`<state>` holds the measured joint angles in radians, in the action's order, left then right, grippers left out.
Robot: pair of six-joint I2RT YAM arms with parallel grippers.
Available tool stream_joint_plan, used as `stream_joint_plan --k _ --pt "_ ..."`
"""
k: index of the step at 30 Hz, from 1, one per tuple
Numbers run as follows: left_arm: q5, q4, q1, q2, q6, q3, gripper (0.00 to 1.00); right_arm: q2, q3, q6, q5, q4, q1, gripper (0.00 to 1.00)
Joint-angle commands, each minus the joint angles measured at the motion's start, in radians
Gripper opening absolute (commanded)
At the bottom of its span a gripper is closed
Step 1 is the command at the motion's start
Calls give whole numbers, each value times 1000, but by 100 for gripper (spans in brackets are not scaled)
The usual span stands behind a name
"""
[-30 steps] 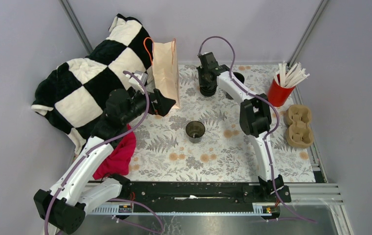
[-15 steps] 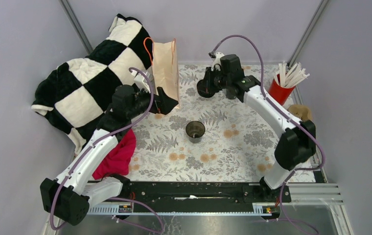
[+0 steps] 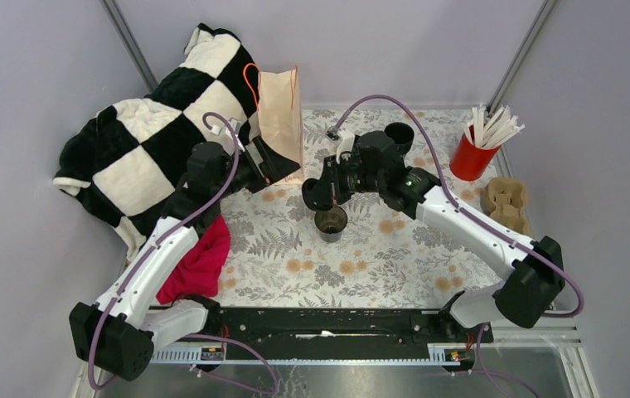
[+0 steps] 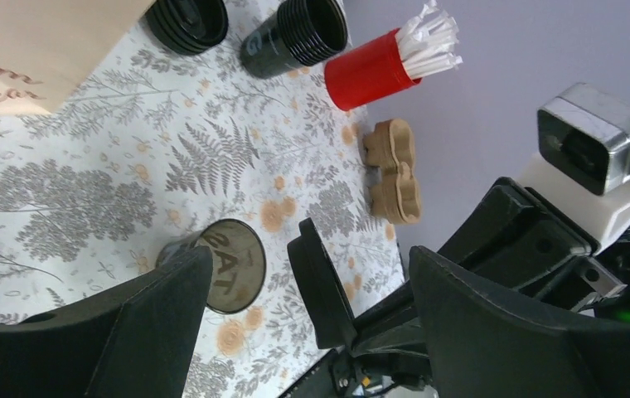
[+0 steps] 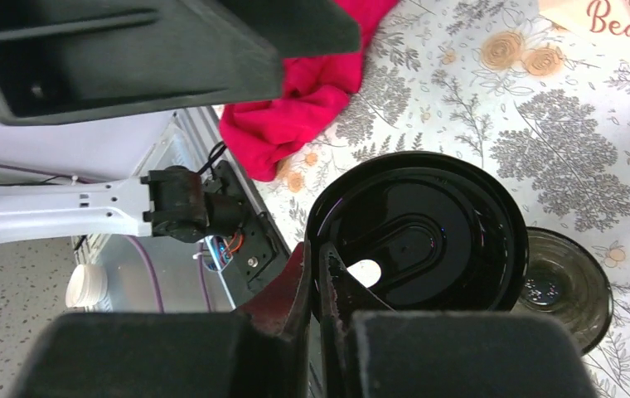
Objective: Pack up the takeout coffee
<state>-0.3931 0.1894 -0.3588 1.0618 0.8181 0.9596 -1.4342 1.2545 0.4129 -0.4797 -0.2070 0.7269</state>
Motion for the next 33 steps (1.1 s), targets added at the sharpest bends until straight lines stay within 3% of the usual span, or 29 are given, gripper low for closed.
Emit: stream_joint_plan --k 1,19,29,31,33 --pt "-74 -21 0 11 107 20 90 58 -22 31 -47 96 18 6" --pt "-182 -56 -61 93 144 -9 68 47 -15 -30 -13 102 65 5" --pt "-222 -90 -63 91 130 -50 35 38 -14 -43 0 87 72 5" --pt "-230 -107 -63 87 127 -57 26 40 -14 -40 -3 82 74 11" --pt "-229 -112 -63 84 114 -58 20 48 -4 -34 5 53 73 26"
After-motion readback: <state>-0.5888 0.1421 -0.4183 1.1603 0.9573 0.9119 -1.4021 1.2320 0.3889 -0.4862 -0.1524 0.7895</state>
